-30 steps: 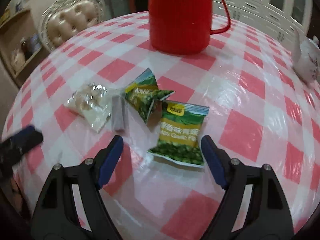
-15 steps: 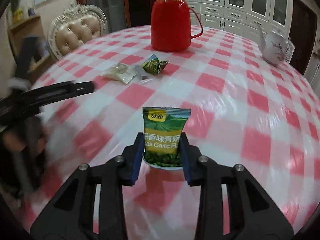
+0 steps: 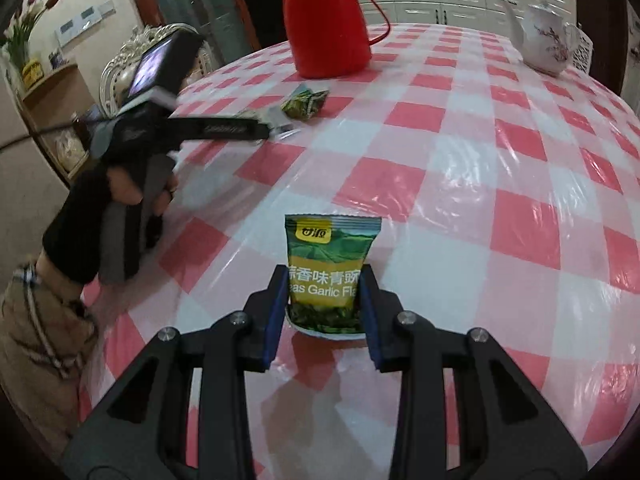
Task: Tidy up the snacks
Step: 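Grasp the green garlic pea bag with the right tool while the left tool grasps the white bread packet, then carry the white bread packet and green pea bag over the box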
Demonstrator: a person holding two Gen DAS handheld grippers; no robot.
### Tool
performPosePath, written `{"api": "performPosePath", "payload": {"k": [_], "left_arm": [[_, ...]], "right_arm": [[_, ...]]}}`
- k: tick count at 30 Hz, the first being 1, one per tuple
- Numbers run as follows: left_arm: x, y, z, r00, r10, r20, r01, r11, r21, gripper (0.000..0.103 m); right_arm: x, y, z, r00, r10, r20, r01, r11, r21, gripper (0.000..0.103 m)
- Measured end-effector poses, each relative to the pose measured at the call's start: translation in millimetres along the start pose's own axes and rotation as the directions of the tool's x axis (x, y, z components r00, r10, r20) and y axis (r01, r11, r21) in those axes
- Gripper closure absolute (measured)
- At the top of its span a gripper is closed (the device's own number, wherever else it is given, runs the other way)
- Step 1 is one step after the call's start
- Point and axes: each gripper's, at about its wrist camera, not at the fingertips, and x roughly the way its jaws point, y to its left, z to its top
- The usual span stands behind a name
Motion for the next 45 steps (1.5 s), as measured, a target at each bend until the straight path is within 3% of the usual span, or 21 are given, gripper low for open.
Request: {"api": "performPosePath", "payload": {"k": [3,4,5,6,11,13,14,16,17,18,21,23,25,28,31,34,35,37,38,41,45], "left_arm": [[-7.0,0.1,-5.9,1.000,0.002,0.022,-0.002,1.000,0.018,0.038],[-10.7,-3.4,-8.3,0.999,0.018,0.032,-0.019,0.999,0.039,0.052],[-17.0,-7.6,-11.7,0.998,0.044,0.041,-0.046,0.997,0.066,0.098],[-22.9,-10.5,-14.7,0.995,0.089,0.049,-0.093,0.993,0.077,0.103],[-60.5,-14.8,-34.6,0.995,0.072,0.065,-0.078,0.992,0.095,0.102],[-72.7,-7.6,-35.4,0.997,-0.026,0.067,0.024,0.999,0.040,0.100],[-76.0,-3.3,-33.0,0.993,-0.085,0.079,0.086,0.996,-0.001,0.093],[-72.8,-2.2,-23.2,0.992,-0.083,0.097,0.089,0.994,-0.063,0.048],[-69.1,-4.3,-18.4,0.991,-0.072,0.108,0.082,0.992,-0.091,0.009],[-66.7,-5.3,-13.9,0.987,-0.074,0.144,0.093,0.987,-0.134,0.002],[-53.2,-14.2,6.6,0.987,0.006,0.162,0.036,0.966,-0.255,0.002],[-39.4,-22.0,24.8,0.987,0.070,0.142,-0.027,0.959,-0.281,0.002],[-18.6,-37.3,45.3,0.990,0.119,0.080,-0.104,0.980,-0.167,0.002],[-8.1,-49.8,56.7,0.995,0.090,0.047,-0.090,0.996,0.000,0.002],[-1.6,-57.6,56.8,0.997,0.071,0.030,-0.076,0.973,0.220,0.002],[11.9,-59.5,53.8,0.997,0.077,-0.011,-0.069,0.943,0.326,0.002],[18.5,-59.6,53.2,0.997,0.075,-0.033,-0.059,0.936,0.348,0.006],[25.0,-56.9,54.5,0.997,0.049,-0.052,-0.028,0.937,0.347,0.028],[24.8,-54.9,55.6,0.997,0.033,-0.065,-0.011,0.948,0.318,0.060],[19.9,-51.6,52.3,0.999,-0.009,-0.052,0.023,0.961,0.275,0.062],[-12.8,-59.4,21.9,0.999,-0.031,0.015,0.026,0.964,0.264,0.066]], "right_arm": [[-0.7,-1.1,-0.8,1.000,0.003,0.000,-0.003,1.000,0.001,0.064],[-0.7,-1.4,-0.9,1.000,0.004,0.001,-0.004,1.000,0.002,0.064],[-0.8,-1.0,-0.9,1.000,0.003,0.001,-0.003,1.000,0.000,0.064],[-0.9,-1.1,-0.9,1.000,0.003,0.002,-0.003,1.000,0.000,0.064],[-1.9,-7.2,-1.0,1.000,0.017,0.006,-0.017,0.999,0.027,0.064],[-2.3,-6.4,-1.2,1.000,0.014,0.007,-0.014,1.000,0.025,0.064],[-2.4,-5.4,-1.1,1.000,0.009,0.008,-0.009,1.000,0.022,0.064],[-2.0,-4.0,-1.2,1.000,0.003,0.006,-0.003,1.000,0.018,0.064],[-1.6,-4.0,-1.0,1.000,0.003,0.004,-0.003,1.000,0.020,0.064],[-1.5,-4.5,-0.9,1.000,0.006,0.004,-0.006,1.000,0.023,0.064],[-1.1,-5.9,-0.8,1.000,0.014,0.002,-0.014,0.999,0.030,0.064],[-0.3,-7.0,-0.5,1.000,0.020,0.000,-0.020,0.999,0.034,0.063],[0.0,-9.4,-0.7,0.999,0.033,0.000,-0.033,0.998,0.045,0.062],[0.0,-13.8,-0.5,0.998,0.056,0.003,-0.056,0.996,0.067,0.062],[0.9,-12.4,0.0,0.999,0.055,0.001,-0.055,0.996,0.065,0.060],[2.7,-6.9,1.0,0.999,0.040,-0.006,-0.040,0.998,0.044,0.060],[3.2,-5.8,1.1,0.999,0.038,-0.008,-0.038,0.999,0.038,0.059],[3.5,-5.1,0.8,0.999,0.040,-0.009,-0.040,0.999,0.031,0.059],[3.3,-6.2,0.7,0.999,0.046,-0.008,-0.045,0.998,0.035,0.059],[2.8,-8.9,0.1,0.998,0.058,-0.005,-0.058,0.997,0.047,0.059],[2.6,-10.6,-0.5,0.998,0.062,-0.004,-0.062,0.997,0.055,0.061]]}}
